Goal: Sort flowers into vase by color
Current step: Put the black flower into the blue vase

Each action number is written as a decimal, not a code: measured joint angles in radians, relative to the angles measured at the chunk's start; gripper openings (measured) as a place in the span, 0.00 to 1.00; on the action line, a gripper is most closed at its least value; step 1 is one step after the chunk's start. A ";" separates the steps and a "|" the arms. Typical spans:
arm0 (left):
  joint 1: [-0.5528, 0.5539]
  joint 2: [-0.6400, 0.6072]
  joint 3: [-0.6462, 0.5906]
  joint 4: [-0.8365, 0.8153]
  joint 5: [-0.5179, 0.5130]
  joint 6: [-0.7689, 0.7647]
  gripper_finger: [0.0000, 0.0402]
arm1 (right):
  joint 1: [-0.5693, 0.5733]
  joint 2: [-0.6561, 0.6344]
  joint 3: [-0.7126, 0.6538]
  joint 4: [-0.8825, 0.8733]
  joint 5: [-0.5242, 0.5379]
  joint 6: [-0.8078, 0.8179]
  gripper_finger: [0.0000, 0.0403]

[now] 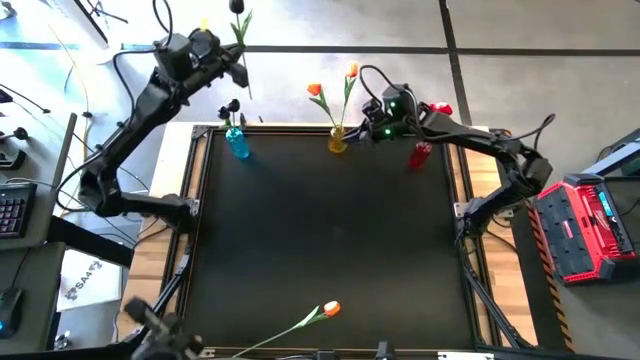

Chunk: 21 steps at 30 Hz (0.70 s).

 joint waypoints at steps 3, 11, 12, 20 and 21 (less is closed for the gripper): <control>0.071 0.042 0.000 0.009 0.064 -0.004 0.00 | -0.028 0.000 0.000 -0.011 -0.002 -0.018 0.35; 0.173 0.042 -0.114 0.027 0.126 -0.074 0.00 | -0.103 0.000 0.000 -0.044 -0.016 -0.041 0.35; 0.180 0.028 -0.157 0.057 0.129 -0.100 0.00 | -0.111 0.000 0.000 -0.044 -0.017 -0.041 0.35; 0.166 -0.118 -0.410 0.235 0.102 -0.157 0.00 | -0.145 0.000 0.000 -0.051 -0.034 -0.049 0.35; 0.165 -0.138 -0.426 0.221 0.092 -0.153 0.00 | -0.147 0.000 0.000 -0.051 -0.042 -0.049 0.35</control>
